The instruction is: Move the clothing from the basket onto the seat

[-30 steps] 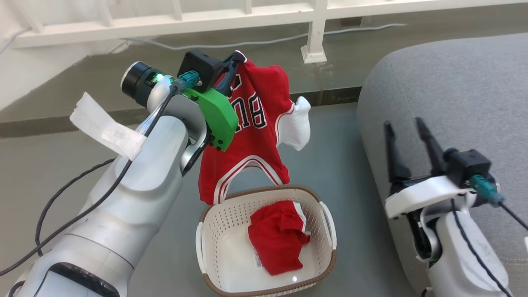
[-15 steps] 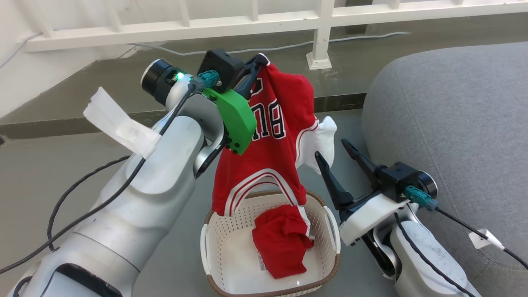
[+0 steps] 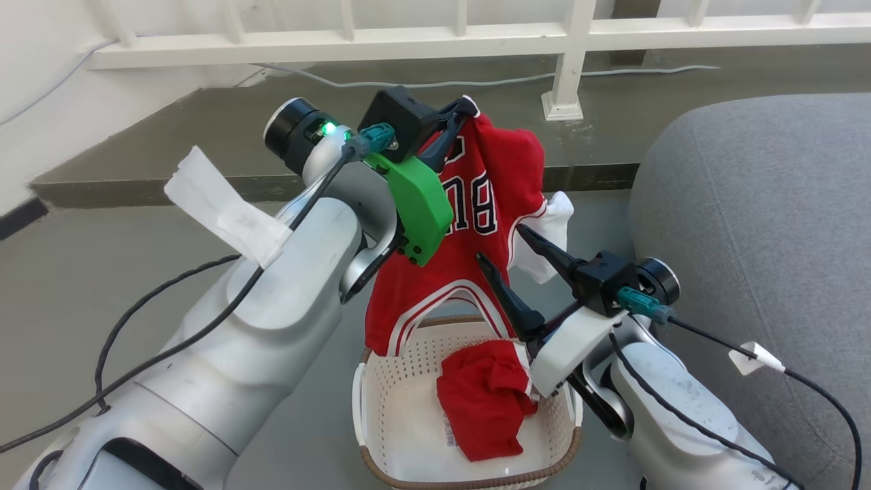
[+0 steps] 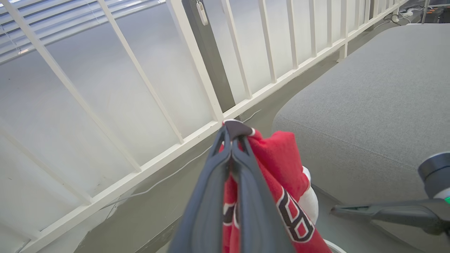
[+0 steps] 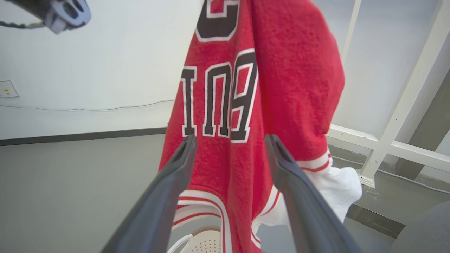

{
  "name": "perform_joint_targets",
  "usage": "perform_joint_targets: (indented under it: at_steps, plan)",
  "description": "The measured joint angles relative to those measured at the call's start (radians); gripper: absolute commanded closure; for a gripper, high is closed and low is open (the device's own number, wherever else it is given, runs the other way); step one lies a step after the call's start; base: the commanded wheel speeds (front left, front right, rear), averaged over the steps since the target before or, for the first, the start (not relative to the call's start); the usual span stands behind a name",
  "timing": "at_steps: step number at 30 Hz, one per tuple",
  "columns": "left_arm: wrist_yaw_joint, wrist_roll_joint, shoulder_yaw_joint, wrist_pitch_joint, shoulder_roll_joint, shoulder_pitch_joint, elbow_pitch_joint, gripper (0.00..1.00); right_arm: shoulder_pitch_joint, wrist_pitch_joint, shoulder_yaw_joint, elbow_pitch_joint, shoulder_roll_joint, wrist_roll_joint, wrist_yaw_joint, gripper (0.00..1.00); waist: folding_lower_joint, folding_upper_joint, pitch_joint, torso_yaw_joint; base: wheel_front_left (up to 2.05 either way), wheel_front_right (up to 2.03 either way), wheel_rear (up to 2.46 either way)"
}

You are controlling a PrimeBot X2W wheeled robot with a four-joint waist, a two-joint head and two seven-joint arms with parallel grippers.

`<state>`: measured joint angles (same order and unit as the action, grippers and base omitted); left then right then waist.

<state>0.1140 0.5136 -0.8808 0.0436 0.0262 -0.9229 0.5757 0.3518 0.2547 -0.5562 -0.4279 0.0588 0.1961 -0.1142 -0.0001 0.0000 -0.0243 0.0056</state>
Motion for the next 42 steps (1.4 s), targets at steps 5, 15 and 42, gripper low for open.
perform_joint_targets:
  at_steps: [5, 15, 42]
  plan:
    - [-0.018, 0.019, -0.013, -0.009, 0.0, 0.0, -0.02, 1.0, 0.042, 0.0, -0.026, -0.056, 0.001, 0.027, 0.0, 0.0, 0.0, 0.0, 0.001, 0.012, 0.0, 0.0, 0.0]
    - [-0.037, 0.033, -0.056, -0.035, 0.001, 0.0, -0.077, 1.0, 0.107, 0.0, -0.069, -0.148, 0.002, 0.071, 0.008, 0.0, 0.0, 0.0, 0.001, 0.02, 0.0, 0.0, 0.0]
    - [-0.141, 0.1, 0.003, -0.02, 0.015, 0.067, -0.068, 0.71, 0.243, 0.0, 0.006, -0.173, 0.007, 0.113, 0.099, 1.0, 0.0001, 0.0, -0.03, -0.045, 0.0, 0.0, 0.0]
